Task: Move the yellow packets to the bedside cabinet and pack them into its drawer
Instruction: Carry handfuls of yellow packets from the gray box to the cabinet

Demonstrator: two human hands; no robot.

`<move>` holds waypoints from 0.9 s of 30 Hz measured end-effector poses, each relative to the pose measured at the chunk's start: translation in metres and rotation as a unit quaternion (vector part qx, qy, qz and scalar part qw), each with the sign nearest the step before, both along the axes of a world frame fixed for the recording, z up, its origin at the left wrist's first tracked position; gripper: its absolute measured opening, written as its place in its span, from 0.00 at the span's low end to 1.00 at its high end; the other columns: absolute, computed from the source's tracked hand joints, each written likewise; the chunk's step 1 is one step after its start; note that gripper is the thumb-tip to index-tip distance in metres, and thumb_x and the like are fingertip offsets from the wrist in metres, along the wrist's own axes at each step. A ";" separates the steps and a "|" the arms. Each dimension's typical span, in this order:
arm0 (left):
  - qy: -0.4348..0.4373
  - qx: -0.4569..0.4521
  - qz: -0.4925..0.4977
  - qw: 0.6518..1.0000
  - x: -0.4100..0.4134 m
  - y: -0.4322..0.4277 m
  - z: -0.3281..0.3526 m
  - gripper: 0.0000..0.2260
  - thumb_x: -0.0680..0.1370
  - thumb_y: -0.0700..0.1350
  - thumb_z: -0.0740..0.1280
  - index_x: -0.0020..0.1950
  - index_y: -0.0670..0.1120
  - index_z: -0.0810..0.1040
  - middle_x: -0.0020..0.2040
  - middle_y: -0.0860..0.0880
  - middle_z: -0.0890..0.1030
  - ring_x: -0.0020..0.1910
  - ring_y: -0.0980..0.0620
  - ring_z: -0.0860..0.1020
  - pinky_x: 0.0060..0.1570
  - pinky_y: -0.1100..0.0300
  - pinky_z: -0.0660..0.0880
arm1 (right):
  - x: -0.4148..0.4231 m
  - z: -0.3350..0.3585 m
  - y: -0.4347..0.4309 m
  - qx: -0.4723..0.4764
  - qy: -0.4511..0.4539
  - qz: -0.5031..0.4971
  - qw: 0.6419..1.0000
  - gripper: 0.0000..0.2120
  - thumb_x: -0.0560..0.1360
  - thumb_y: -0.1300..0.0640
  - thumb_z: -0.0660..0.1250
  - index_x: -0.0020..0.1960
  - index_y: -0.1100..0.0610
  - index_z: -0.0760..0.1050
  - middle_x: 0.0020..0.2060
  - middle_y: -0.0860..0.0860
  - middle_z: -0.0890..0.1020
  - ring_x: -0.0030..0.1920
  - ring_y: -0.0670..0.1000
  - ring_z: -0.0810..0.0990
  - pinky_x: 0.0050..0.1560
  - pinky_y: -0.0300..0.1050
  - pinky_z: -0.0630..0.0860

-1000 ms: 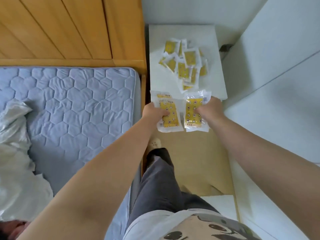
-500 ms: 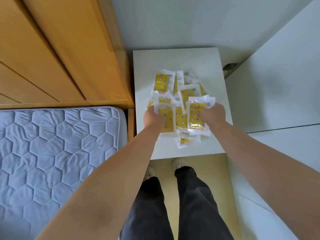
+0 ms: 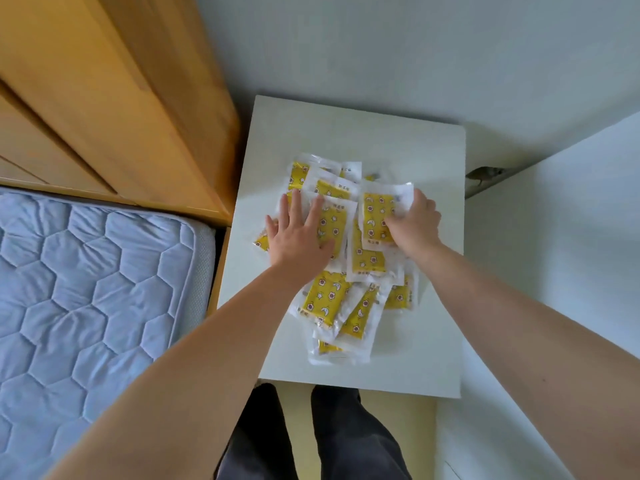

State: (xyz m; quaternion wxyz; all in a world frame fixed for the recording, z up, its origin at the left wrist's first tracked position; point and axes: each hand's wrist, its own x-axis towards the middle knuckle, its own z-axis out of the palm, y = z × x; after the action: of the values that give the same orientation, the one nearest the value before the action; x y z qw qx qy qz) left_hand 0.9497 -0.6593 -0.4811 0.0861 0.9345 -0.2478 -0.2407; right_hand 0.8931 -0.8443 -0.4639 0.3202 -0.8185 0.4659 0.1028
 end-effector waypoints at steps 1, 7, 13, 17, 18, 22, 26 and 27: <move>0.003 0.005 -0.001 1.000 0.000 -0.001 0.003 0.34 0.79 0.59 0.57 0.78 0.56 0.40 0.78 0.46 0.37 0.76 0.44 0.35 0.72 0.41 0.39 | -0.003 0.000 0.001 0.009 -0.003 0.013 1.000 0.31 0.76 0.55 0.64 0.75 0.57 0.55 0.70 0.57 0.64 0.70 0.59 0.61 0.67 0.54 0.63; -0.016 0.019 -0.007 1.000 -0.003 -0.001 0.030 0.33 0.80 0.60 0.56 0.78 0.53 0.42 0.78 0.46 0.37 0.77 0.44 0.36 0.72 0.40 0.40 | -0.019 0.017 -0.001 -0.025 0.000 0.130 0.991 0.31 0.74 0.49 0.65 0.72 0.60 0.59 0.68 0.57 0.68 0.69 0.60 0.64 0.68 0.58 0.64; -0.070 0.003 -0.015 0.997 -0.018 0.014 0.088 0.32 0.80 0.59 0.55 0.79 0.52 0.42 0.79 0.46 0.38 0.77 0.45 0.36 0.73 0.43 0.40 | -0.025 0.074 0.028 -0.071 -0.052 0.283 0.955 0.35 0.76 0.50 0.66 0.76 0.59 0.53 0.74 0.56 0.60 0.74 0.57 0.56 0.74 0.54 0.56; -0.135 -0.013 -0.006 0.991 -0.026 0.039 0.160 0.33 0.80 0.57 0.57 0.79 0.51 0.43 0.79 0.46 0.40 0.77 0.45 0.39 0.74 0.44 0.43 | -0.020 0.143 0.060 -0.110 -0.118 0.351 0.922 0.32 0.76 0.52 0.65 0.75 0.60 0.55 0.73 0.56 0.60 0.74 0.57 0.55 0.74 0.54 0.54; -0.155 -0.015 -0.001 0.988 -0.028 0.048 0.178 0.33 0.80 0.57 0.57 0.79 0.51 0.44 0.79 0.46 0.41 0.77 0.45 0.39 0.74 0.44 0.44 | -0.018 0.161 0.069 -0.122 -0.133 0.366 0.913 0.32 0.76 0.52 0.64 0.75 0.60 0.55 0.74 0.57 0.59 0.75 0.57 0.54 0.74 0.54 0.53; -0.231 -0.014 0.047 0.972 -0.033 0.095 0.253 0.32 0.80 0.56 0.57 0.79 0.50 0.47 0.79 0.46 0.42 0.77 0.45 0.39 0.74 0.44 0.44 | 0.001 0.238 0.114 -0.170 -0.220 0.427 0.861 0.32 0.76 0.55 0.64 0.75 0.61 0.57 0.75 0.58 0.59 0.76 0.56 0.53 0.74 0.54 0.50; -0.302 -0.012 0.122 0.945 -0.046 0.162 0.332 0.32 0.80 0.55 0.58 0.79 0.50 0.46 0.79 0.46 0.41 0.77 0.46 0.39 0.74 0.44 0.43 | 0.017 0.313 0.184 -0.211 -0.294 0.505 0.783 0.32 0.74 0.55 0.65 0.74 0.62 0.58 0.74 0.60 0.60 0.75 0.59 0.55 0.73 0.60 0.54; -0.322 -0.011 0.145 0.936 -0.052 0.181 0.351 0.32 0.80 0.55 0.58 0.79 0.50 0.46 0.79 0.46 0.42 0.77 0.46 0.39 0.74 0.43 0.42 | 0.019 0.331 0.205 -0.217 -0.315 0.518 0.765 0.32 0.74 0.55 0.66 0.74 0.62 0.59 0.74 0.60 0.61 0.75 0.60 0.56 0.72 0.61 0.56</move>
State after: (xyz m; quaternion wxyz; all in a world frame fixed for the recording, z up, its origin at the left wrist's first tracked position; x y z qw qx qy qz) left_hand 0.8978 -0.4781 -0.1300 0.0462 0.9867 -0.1271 0.0907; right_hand 0.9121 -0.6397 -0.1325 0.1606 -0.9693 -0.1466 -0.1145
